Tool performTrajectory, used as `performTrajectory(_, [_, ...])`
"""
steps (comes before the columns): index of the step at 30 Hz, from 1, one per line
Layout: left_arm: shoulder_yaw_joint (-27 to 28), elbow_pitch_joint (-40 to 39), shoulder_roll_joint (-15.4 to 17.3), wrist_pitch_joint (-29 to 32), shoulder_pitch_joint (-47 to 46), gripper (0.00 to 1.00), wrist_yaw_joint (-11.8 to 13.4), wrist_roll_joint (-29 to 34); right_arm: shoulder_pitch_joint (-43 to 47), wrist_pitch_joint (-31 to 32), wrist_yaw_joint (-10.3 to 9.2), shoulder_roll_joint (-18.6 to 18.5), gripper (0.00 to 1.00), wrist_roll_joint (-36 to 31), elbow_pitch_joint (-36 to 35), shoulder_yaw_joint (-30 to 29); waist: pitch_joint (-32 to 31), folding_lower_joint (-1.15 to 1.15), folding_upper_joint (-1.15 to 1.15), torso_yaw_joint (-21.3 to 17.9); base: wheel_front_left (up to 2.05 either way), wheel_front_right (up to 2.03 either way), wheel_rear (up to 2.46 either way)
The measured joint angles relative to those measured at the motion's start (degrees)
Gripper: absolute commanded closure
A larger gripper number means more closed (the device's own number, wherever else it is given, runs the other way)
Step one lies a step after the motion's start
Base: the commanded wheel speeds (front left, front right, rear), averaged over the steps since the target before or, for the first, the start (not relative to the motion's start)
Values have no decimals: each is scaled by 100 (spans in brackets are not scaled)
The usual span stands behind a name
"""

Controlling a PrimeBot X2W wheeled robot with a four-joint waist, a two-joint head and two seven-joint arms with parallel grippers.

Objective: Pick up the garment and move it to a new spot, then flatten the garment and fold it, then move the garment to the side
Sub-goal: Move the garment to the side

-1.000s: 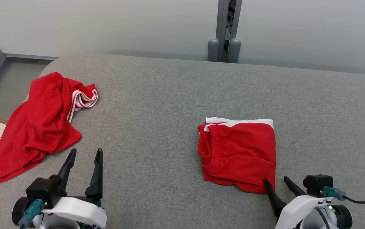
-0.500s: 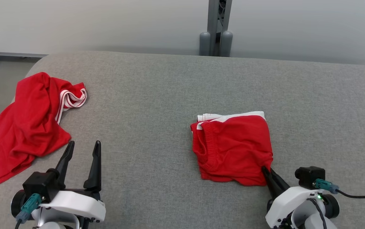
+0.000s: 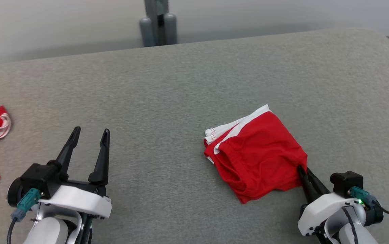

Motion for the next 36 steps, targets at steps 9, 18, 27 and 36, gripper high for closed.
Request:
performTrajectory(9, [-121,-234,207,215,-459,0,-99,180,-561,-135,0,3,100,22,65,-463,439,0,0,-1100,0,0,0])
performTrajectory(18, [-277,-423,363,457,-673,0,-136,303,-1775,-578,0,-232,100,70,1190,-1484,995,0,0,-1655,0,0,0])
performTrajectory(27, [-364,-502,437,541,-680,0,-169,348,-1925,-649,0,-225,73,-514,1200,-2431,1248,0,0,-1738,0,0,0])
performTrajectory(36, [-430,-358,301,414,-701,0,-170,272,-1456,-664,0,-62,0,-721,523,-2694,917,0,0,-1624,0,0,0])
